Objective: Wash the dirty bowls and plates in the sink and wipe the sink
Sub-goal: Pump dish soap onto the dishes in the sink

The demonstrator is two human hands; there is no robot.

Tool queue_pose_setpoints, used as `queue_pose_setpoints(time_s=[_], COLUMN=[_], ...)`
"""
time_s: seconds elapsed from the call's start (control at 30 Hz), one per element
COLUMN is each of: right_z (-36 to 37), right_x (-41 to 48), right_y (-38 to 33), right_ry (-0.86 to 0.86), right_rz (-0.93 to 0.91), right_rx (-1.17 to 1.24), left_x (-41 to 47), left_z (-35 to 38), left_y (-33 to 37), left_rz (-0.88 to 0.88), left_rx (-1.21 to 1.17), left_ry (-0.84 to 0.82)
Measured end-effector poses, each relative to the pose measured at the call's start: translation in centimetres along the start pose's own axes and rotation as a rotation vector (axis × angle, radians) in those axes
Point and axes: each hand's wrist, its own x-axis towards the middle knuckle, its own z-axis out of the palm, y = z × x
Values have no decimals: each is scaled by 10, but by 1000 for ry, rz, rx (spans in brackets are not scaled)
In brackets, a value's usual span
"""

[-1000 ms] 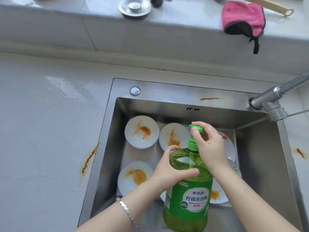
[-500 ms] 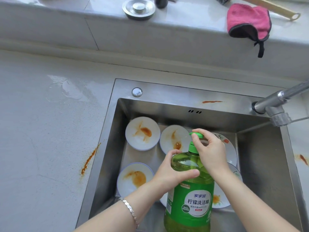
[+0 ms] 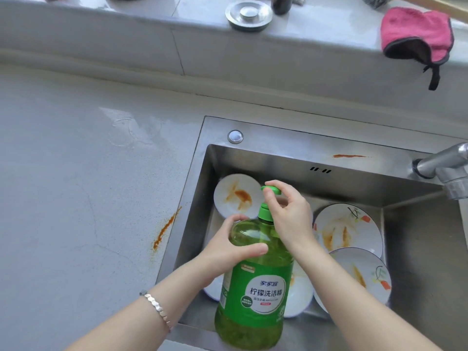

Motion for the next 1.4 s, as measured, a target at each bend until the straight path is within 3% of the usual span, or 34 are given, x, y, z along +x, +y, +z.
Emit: queue_pose_setpoints(time_s=[0.43, 0.67, 0.73, 0.8, 0.9, 0.97, 1.2, 1.4], right_z=[-19, -59, -77, -94, -110, -114, -116, -113], right_x=[-6, -24, -29, -32, -34, -33, -23, -19], right_y=[-13, -37, -36, -34, -27, -18, 4, 16], right_ry=[-55, 34, 86, 121, 153, 162, 233, 227], right_rz=[-12, -179, -246, -319, -422, -490, -602, -588], right_rx=[81, 105, 108, 89, 66, 17, -123, -141], left_x=[-6, -15, -11, 3, 46, 68, 95, 104], left_z=[0, 14, 19, 22, 18, 14, 9, 2], left_y=[6, 14, 16, 19, 9, -3, -32, -48], left_rz=[30, 184, 194, 106, -131, -213, -253, -217], left_rx=[22, 70, -16, -156, -126, -103, -13, -211], left_ry=[-37, -128, -184, -93, 298, 434, 581, 547])
